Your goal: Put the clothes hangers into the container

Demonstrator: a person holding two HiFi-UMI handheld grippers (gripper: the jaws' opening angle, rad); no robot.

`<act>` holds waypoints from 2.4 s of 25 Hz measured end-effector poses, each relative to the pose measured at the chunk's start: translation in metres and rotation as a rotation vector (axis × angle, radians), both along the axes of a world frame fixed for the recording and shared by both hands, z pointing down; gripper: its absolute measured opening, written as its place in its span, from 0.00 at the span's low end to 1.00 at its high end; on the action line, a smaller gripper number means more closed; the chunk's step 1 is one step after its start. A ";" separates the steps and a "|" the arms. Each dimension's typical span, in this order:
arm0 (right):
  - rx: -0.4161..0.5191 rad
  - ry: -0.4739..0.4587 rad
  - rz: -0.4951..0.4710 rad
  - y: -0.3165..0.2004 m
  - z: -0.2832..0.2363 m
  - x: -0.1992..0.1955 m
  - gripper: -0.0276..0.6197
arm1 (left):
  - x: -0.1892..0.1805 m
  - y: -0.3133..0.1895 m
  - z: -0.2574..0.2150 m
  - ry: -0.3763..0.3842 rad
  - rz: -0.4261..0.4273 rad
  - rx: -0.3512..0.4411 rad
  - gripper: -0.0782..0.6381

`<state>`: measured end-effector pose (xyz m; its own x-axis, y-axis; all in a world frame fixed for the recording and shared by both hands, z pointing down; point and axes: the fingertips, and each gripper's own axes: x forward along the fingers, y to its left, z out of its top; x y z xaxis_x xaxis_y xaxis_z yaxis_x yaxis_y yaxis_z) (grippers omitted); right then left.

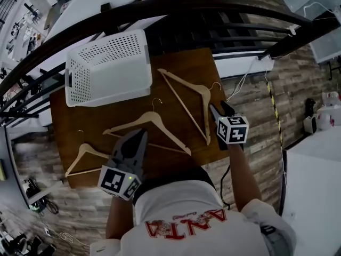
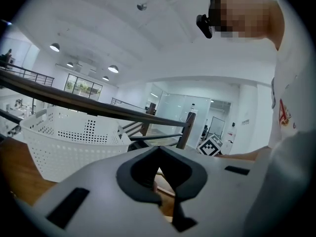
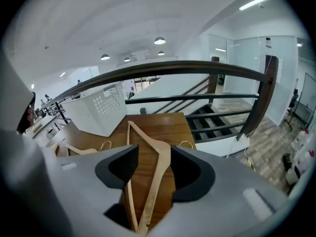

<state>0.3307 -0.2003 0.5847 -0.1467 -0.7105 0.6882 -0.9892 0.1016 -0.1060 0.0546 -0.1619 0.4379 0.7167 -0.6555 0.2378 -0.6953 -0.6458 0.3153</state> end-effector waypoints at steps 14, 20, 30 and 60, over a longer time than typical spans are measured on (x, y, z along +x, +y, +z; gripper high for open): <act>-0.192 0.041 -0.050 -0.059 0.119 0.012 0.42 | 0.017 -0.005 0.030 -0.066 -0.089 -0.026 0.12; -0.239 0.073 -0.050 -0.066 0.141 0.011 0.43 | 0.009 -0.007 0.036 -0.057 -0.138 -0.038 0.12; -0.209 0.137 -0.046 -0.065 0.134 0.010 0.36 | 0.005 -0.004 0.031 -0.029 -0.145 -0.046 0.12; 0.426 0.263 -0.071 -0.048 -0.134 -0.012 0.34 | -0.045 0.026 -0.039 0.070 -0.152 0.081 0.12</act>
<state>0.3189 -0.2481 0.4502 -0.0655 -0.9309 0.3593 -0.9660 0.1494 0.2109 0.0092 -0.1356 0.3988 0.6206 -0.7728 0.1327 -0.7653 -0.5601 0.3171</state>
